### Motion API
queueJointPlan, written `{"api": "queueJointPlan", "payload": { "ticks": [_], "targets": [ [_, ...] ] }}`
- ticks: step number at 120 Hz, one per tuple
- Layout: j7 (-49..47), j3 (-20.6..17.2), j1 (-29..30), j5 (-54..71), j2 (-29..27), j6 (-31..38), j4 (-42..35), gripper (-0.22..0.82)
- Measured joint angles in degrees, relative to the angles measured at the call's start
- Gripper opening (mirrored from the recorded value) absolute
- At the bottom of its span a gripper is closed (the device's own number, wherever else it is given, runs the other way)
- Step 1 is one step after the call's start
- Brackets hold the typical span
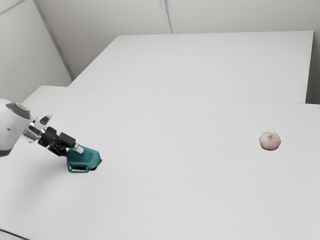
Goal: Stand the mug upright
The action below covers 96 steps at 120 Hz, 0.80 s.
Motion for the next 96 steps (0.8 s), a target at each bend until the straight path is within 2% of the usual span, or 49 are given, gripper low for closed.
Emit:
{"api": "queueJointPlan", "payload": {
  "ticks": [66,96],
  "targets": [
    [3.44,-0.06,1.17,-6.54,3.85,-8.04,2.37,0.60],
    [4.39,-0.05,1.27,-8.05,3.86,-10.40,2.43,0.43]
  ]
}}
